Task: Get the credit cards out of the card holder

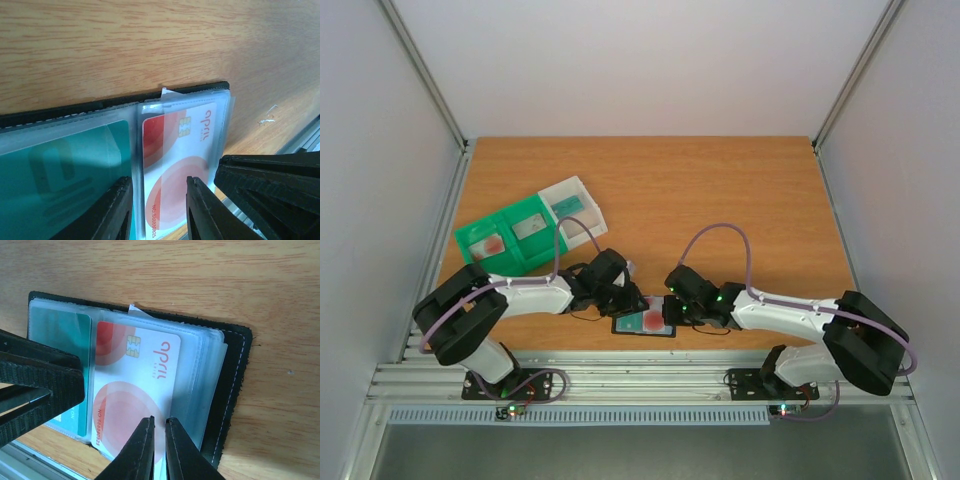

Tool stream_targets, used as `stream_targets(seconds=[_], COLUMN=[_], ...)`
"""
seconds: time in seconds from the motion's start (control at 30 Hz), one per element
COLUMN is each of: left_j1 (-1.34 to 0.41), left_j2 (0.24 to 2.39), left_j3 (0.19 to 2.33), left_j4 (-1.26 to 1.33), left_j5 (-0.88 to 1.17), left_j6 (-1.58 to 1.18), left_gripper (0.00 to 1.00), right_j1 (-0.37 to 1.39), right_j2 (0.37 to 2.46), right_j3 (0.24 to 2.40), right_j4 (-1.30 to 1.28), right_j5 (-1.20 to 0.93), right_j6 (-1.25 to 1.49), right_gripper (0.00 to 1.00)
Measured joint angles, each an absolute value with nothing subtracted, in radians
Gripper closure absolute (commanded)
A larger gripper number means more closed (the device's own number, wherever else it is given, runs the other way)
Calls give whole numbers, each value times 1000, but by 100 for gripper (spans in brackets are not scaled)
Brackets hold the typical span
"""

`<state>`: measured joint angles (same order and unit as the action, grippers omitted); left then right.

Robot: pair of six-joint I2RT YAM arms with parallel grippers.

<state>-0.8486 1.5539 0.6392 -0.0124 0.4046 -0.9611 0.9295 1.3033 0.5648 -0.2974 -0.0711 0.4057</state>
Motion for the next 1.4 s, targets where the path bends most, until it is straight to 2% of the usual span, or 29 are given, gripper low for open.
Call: stream_targets(seconds=[0.63, 0.9, 1.07, 1.4], left_j1=[-849, -849, -848, -846], left_j2=[1579, 1592, 1597, 1597], left_j3=[639, 639, 639, 636], left_j4=[23, 36, 44, 43], left_j5=[423, 434, 438, 436], left_j6=[-966, -984, -992, -994], left_gripper=[70, 82, 99, 100], right_j1=[929, 929, 929, 929], right_j2=[1346, 1347, 1347, 1347], right_j3=[564, 558, 558, 556], right_j4=[-283, -269, -270, -271], right_j5=[-71, -71, -71, -66], right_j6=[406, 407, 407, 407], right_gripper=[94, 94, 94, 97])
